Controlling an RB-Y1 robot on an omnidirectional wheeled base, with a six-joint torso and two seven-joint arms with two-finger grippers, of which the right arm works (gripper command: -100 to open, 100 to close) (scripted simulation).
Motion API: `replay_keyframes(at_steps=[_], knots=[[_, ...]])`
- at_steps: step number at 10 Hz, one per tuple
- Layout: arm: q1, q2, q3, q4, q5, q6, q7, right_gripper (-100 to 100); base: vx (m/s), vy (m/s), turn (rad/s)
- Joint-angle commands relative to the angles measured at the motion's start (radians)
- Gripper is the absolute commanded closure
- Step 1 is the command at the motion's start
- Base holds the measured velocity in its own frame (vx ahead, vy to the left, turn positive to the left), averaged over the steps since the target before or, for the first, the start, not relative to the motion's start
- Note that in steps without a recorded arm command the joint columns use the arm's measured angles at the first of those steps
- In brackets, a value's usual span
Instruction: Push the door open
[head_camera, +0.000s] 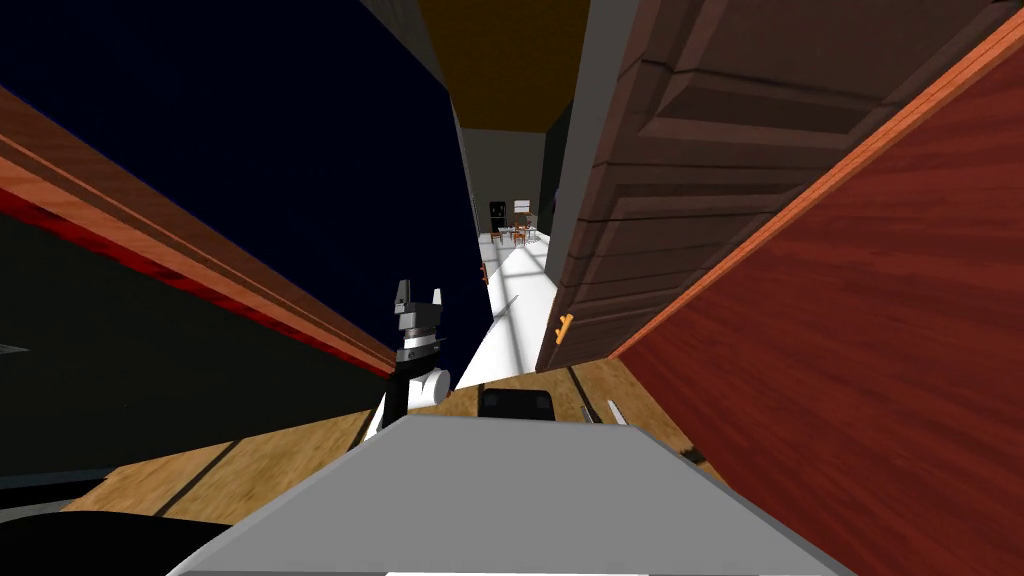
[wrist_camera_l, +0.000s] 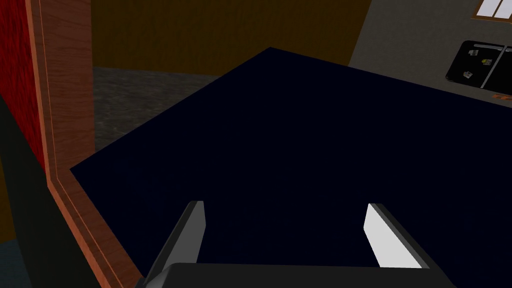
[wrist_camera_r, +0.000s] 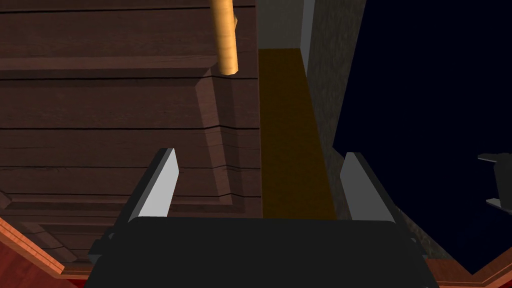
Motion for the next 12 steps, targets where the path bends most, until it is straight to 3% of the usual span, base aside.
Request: replay_keyframes(at_steps=[1,5,7,12], knots=[[0.008,0.007,-0.008,0.033,0.012,-0.026,0.031,-100,0.131,-0.053,0.064],[0.024,0.03,-0.022,0.108,0.041,-0.079,0.101,-100,0.152,-0.06,0.057],[0.028,0.037,-0.026,0.128,0.049,-0.093,0.12,-100,0.135,-0.051,0.035],[0.047,0.075,-0.043,0.214,0.083,-0.154,0.201,-100,0.185,-0.08,0.05]])
